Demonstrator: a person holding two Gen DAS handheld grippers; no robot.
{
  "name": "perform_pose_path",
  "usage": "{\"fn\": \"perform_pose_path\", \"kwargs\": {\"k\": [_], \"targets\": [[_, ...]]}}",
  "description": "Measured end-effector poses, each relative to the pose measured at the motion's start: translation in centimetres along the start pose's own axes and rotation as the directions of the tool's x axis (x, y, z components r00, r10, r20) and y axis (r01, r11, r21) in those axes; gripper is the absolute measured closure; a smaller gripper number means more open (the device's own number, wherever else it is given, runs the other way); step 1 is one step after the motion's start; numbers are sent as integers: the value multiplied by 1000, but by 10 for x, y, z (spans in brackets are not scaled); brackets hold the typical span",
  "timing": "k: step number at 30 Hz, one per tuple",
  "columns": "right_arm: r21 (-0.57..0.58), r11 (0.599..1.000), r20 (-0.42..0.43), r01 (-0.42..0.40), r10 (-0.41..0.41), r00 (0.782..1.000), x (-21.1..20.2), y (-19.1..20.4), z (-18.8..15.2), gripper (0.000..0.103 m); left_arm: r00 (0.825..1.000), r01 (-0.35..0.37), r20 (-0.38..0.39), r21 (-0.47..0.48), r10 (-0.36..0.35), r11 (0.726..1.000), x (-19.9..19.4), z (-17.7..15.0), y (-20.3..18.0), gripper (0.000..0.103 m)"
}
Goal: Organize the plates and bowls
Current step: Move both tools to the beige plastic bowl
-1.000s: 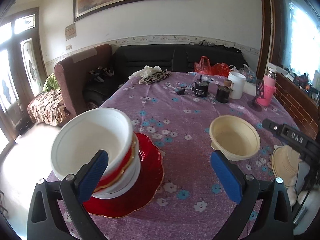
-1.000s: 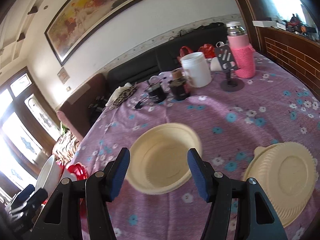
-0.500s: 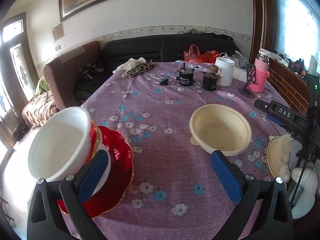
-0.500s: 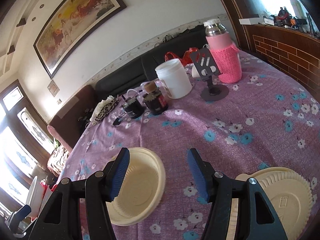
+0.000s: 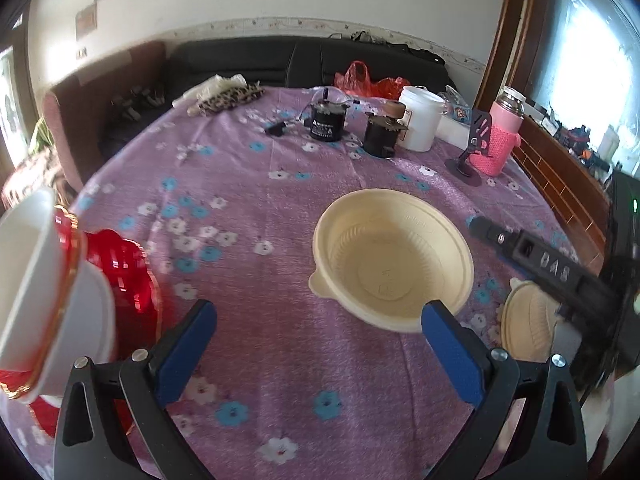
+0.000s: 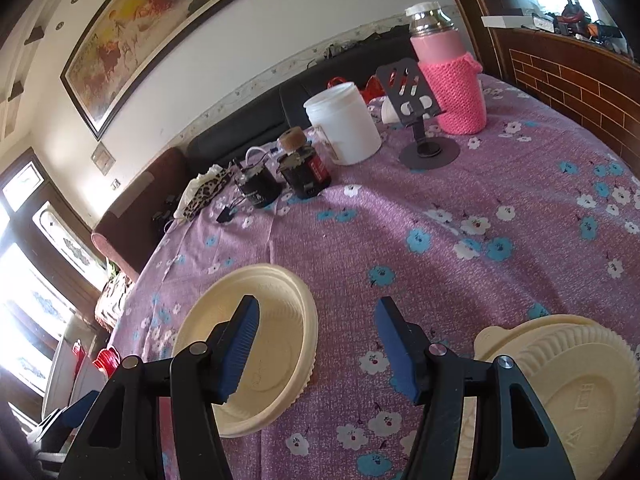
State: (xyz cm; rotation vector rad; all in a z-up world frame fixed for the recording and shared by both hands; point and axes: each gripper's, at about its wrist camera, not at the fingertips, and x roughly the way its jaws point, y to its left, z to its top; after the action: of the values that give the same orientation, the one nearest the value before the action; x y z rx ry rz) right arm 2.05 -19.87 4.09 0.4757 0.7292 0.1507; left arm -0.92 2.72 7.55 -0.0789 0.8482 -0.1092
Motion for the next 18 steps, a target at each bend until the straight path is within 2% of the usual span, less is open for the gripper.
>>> {"fn": "perform_pose_path", "kwargs": {"k": [9, 13, 18], "targets": [[-16, 1000, -109, 1, -3, 994, 30, 6, -12, 38, 993, 75, -82, -132, -86, 988, 39, 18, 16, 1], [-51, 999, -123, 8, -14, 992, 35, 13, -16, 38, 992, 72, -94, -132, -85, 989, 51, 25, 15, 1], [-66, 998, -146, 16, -25, 989, 41, 15, -20, 38, 984, 74, -148, -155, -98, 985, 77, 32, 14, 1]]}}
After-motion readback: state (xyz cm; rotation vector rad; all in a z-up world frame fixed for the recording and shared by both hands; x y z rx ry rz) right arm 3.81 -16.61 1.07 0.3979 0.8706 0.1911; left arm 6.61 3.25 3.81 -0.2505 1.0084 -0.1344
